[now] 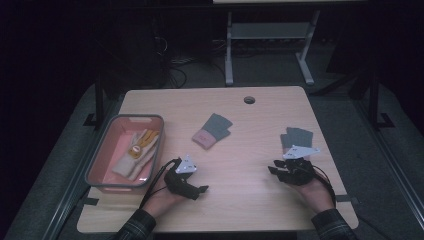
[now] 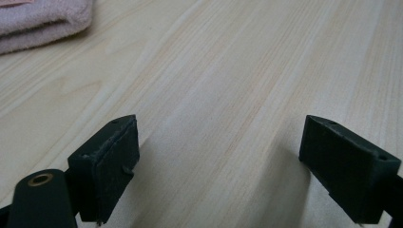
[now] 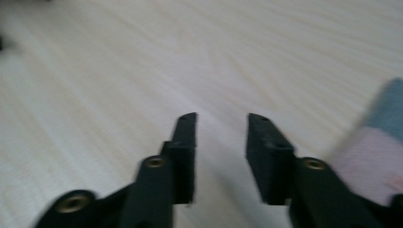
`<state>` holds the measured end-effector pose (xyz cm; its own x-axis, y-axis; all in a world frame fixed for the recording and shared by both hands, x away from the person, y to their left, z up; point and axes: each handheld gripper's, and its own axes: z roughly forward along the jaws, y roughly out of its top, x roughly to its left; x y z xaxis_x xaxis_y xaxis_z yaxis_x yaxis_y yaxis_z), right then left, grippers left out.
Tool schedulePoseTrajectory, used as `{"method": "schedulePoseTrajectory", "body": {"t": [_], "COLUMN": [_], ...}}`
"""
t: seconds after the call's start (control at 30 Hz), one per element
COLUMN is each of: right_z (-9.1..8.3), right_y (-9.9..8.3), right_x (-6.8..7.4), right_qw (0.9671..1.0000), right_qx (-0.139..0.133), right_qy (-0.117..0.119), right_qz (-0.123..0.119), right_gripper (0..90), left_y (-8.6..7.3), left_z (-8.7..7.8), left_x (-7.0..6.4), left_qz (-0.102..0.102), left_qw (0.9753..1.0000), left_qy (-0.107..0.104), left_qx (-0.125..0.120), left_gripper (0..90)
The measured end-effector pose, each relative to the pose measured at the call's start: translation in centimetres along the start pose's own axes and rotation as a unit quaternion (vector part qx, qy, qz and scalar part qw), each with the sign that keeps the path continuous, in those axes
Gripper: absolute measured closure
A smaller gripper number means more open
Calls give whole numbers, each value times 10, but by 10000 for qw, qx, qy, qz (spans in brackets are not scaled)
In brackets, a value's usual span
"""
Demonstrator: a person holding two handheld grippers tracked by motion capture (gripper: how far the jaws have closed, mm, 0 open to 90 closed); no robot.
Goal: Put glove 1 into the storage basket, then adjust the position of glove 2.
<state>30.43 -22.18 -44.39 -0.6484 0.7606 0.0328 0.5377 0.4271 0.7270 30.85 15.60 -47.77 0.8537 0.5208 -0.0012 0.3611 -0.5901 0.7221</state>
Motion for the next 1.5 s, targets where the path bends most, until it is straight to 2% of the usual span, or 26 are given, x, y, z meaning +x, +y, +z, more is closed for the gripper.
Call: {"method": "schedulePoseTrajectory", "body": {"t": [0.1,0.13,0.37,0.53,0.8,0.97,1.17,1.5], "right_z": [-5,-6,-4,-5,5,10,14,11], "right_y": [5,6,7,3,-2,-4,-8,-8], "right_x": [-10,-13,-36,-61,-85,-92,-93,-77], "right_qw": [9997,9994,9985,9969,9943,9934,9932,9959], "right_qx": [-7,29,-38,-108,71,146,245,393], "right_qy": [-199,-294,-405,-602,-786,-827,-759,-492], "right_qz": [147,163,356,502,714,776,845,645], "right_gripper": [864,896,900,900,900,900,900,900], "left_y": [0,0,0,0,0,0,0,0], "left_z": [0,0,-1,-1,-1,-1,-1,-1], "left_x": [0,0,0,1,1,0,0,0], "left_qz": [17,30,32,32,35,32,33,27], "left_qw": [10000,10000,10000,10000,10000,10000,10000,10000], "left_qy": [-12,-10,-12,-13,-12,-15,-15,-16], "left_qx": [3,14,26,28,25,27,25,26], "left_gripper": [124,124,124,125,124,125,125,125]}}
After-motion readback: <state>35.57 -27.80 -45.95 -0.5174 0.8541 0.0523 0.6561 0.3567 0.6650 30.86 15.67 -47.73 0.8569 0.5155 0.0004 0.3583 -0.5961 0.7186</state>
